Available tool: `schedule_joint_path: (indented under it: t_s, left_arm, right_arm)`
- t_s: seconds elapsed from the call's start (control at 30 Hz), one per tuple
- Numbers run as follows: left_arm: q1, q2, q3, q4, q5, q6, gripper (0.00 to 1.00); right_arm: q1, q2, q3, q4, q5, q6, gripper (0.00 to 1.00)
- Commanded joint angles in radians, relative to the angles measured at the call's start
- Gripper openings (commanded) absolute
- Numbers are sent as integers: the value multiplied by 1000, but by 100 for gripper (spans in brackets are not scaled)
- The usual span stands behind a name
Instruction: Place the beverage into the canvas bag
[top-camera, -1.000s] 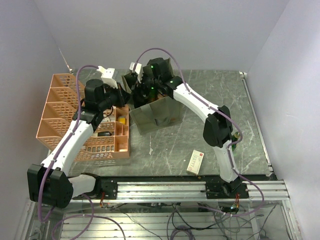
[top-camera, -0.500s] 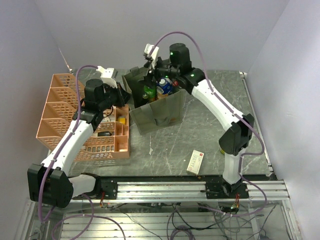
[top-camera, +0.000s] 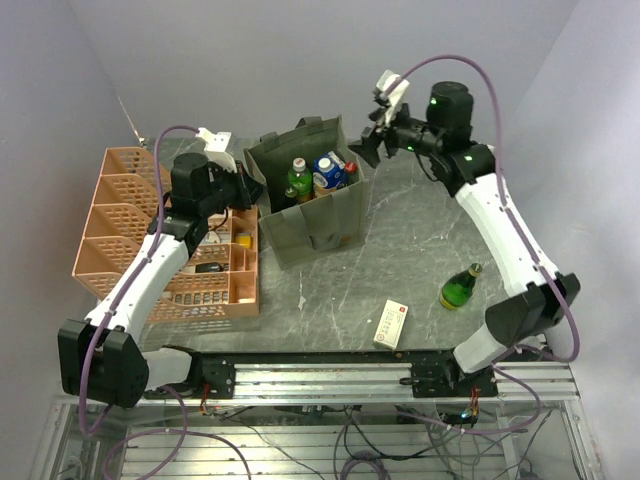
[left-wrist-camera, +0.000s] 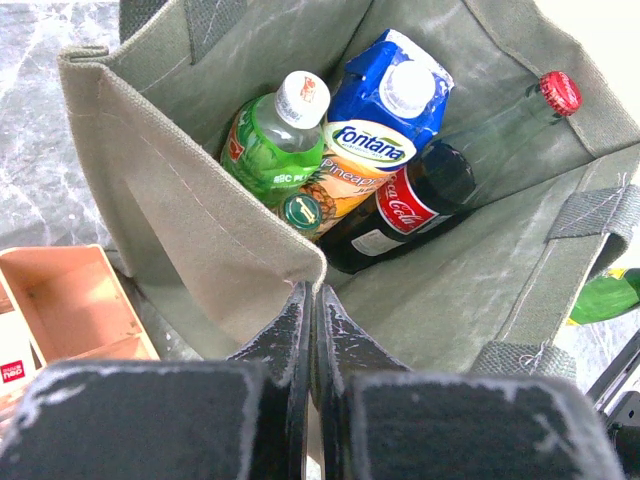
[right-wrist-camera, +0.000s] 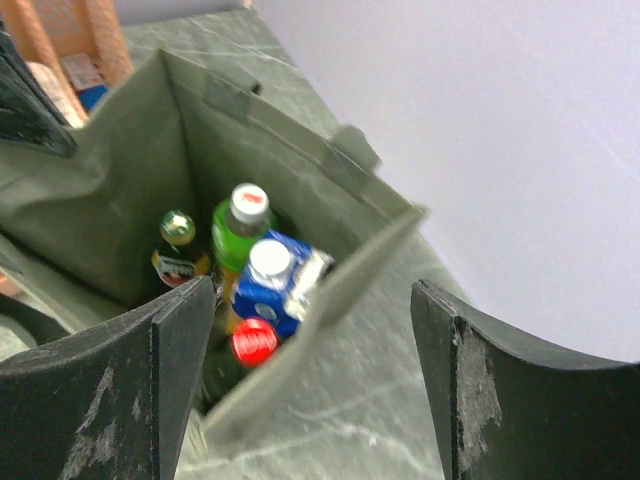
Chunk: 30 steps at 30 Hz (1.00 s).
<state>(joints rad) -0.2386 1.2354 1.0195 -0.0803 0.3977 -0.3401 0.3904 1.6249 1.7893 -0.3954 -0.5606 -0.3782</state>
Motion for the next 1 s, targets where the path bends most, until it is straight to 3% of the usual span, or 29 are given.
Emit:
schedule_joint_path:
  t_s: [0.0, 0.3, 0.6, 0.97]
  left_arm:
    - [14, 11, 29, -13, 35, 24, 7]
    - [13, 26, 43, -25, 47, 25, 7]
    - [10, 22, 52, -35, 57, 30, 7]
    - [10, 21, 41, -16, 60, 35, 7]
  right_arm:
    - [-68, -115, -63, -102, 107, -4, 79]
    - [-232, -380, -316, -309, 235, -39, 79]
    - [-424, -645, -560, -547, 238, -82, 80]
    - [-464, -686, -675, -742, 465, -122, 81]
